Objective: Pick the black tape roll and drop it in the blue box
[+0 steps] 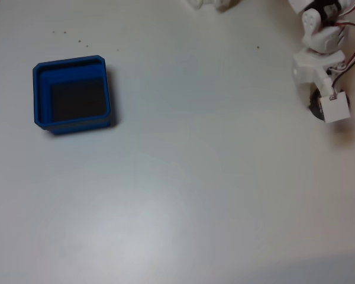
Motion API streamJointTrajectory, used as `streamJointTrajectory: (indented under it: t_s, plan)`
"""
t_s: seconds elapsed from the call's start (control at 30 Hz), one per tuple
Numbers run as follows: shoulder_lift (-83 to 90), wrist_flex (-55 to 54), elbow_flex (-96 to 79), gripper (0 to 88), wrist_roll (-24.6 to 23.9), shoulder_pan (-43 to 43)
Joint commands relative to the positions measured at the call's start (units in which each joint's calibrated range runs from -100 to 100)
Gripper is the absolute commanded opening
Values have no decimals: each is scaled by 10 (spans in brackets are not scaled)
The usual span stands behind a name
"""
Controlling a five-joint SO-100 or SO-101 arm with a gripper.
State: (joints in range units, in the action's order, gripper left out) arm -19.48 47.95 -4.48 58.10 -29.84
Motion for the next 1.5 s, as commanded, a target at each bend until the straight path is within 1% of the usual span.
streamJointTrajectory:
  t_s: [0.0,0.97,1.03,1.1,1.17,1.27,1.37,1.47]
  plan:
    - [-10,0,37,216,-2,-8]
    - [-45,1,36,207,3,-10]
    - [-59,1,37,192,3,-10]
    - [-64,1,37,159,4,-10]
    - [-60,5,37,107,4,-10]
    - [-59,7,37,5,4,-10]
    - [-58,12,37,2,4,-10]
    - [-57,44,42,12,4,-10]
